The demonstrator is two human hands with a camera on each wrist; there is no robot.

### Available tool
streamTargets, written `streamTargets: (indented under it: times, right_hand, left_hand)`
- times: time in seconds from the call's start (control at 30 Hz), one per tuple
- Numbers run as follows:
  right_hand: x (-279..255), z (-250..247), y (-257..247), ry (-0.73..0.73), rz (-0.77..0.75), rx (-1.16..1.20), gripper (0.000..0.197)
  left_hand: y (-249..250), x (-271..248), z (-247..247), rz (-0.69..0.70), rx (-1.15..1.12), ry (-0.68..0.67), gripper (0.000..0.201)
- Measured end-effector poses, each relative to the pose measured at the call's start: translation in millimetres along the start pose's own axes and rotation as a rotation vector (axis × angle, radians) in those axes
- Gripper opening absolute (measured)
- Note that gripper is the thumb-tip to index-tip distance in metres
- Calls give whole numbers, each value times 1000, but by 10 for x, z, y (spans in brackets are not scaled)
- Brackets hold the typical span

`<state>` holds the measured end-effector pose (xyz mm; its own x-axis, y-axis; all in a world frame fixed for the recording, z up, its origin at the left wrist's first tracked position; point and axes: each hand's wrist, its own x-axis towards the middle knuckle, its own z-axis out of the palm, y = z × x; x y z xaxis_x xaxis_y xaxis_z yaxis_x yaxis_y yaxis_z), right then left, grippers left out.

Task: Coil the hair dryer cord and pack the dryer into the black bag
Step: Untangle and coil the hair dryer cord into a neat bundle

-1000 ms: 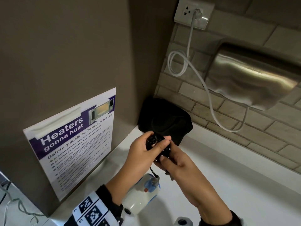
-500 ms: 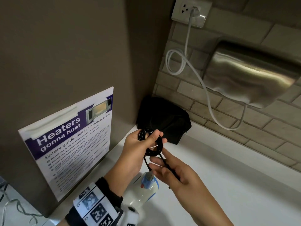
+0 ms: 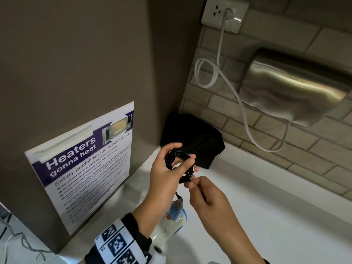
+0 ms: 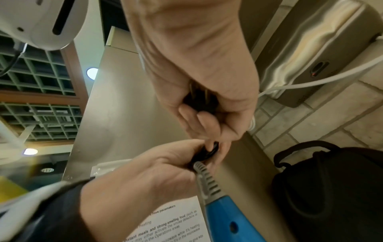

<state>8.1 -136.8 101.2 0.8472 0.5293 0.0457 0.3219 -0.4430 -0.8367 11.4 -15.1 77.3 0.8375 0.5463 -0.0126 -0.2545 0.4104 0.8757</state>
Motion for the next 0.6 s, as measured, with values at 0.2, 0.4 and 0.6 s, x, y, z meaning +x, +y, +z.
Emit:
streamTargets:
  times: [0.2,0.4,0.6]
  right_hand:
    - [-126,126,-43,-62,-73,-89,24]
    - [-109,63,53,-56,-34,-1,31]
    - [51,-52,297,46,-136,-182,23]
  left_hand:
    - [85,122,-2,-34,-15,47,24]
    - [84,189,-82,-74,-5,36,22]
    - [94,137,-234,-162,298,-144,30]
